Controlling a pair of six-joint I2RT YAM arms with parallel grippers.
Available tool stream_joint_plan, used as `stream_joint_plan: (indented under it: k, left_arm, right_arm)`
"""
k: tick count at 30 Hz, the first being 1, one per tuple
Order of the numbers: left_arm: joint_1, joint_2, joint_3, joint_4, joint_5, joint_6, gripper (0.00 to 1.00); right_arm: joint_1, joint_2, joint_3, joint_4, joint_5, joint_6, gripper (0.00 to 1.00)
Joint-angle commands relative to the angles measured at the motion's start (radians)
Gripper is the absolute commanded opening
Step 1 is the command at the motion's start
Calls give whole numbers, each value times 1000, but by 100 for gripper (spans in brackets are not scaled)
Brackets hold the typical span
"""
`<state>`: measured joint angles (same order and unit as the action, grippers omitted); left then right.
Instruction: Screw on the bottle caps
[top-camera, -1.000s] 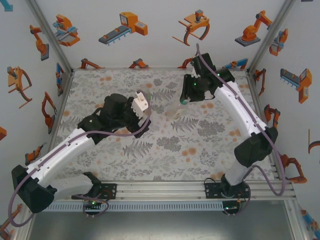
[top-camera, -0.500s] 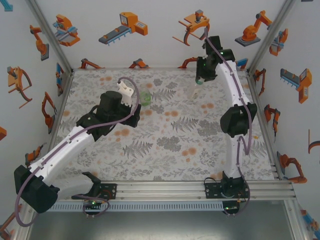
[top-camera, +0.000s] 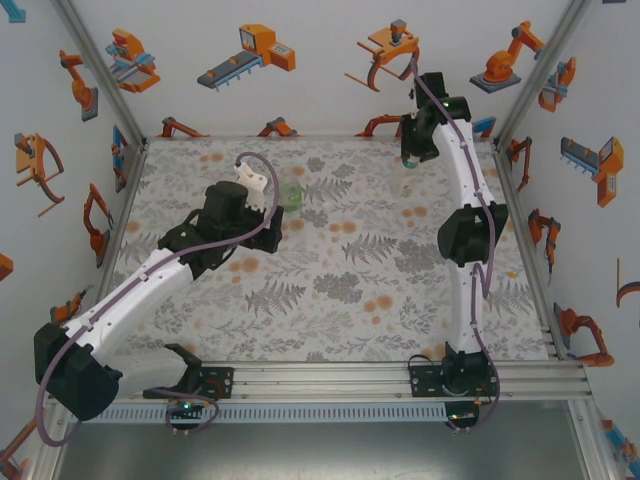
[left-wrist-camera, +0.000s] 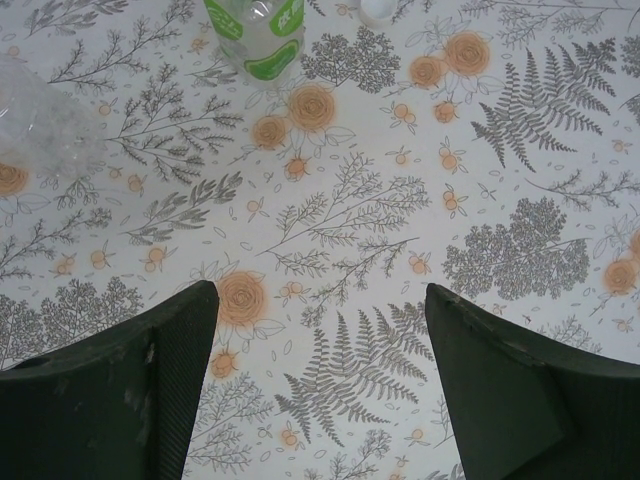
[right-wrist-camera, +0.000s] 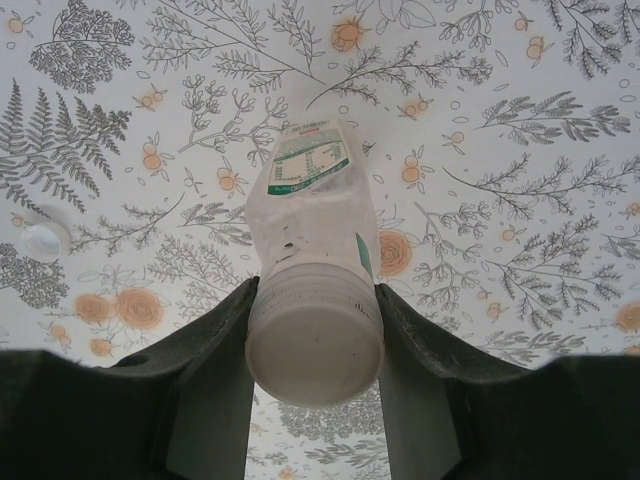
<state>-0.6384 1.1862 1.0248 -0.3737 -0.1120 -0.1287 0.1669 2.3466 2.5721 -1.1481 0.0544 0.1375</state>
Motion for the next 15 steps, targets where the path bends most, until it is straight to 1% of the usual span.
stream_joint_plan:
  k: [1,3,6,8,11,15]
  left_arm:
    - [7,-3,1,15,7,-25,77]
    - [8,-9,0,11,2,-22,77]
    - [7,-16,-2,10,-4,-22,77]
    - [7,-16,-3,10,-2,-22,77]
    - [7,-15,0,8,-1,-22,77]
    - [10,-13,3,8,5,-26,77]
  right_arm:
    - [3,-8,-6,-28,22,-26,23]
    - [3,-7,-6,-21,22,-27,35]
    - [3,-9,-3,-12,26,-26,48]
    - [3,-10,5,-7,27,-27,52]
    - [3,-15,21,-1,27,-27,56]
    - [3,-24,35,10,30,-31,58]
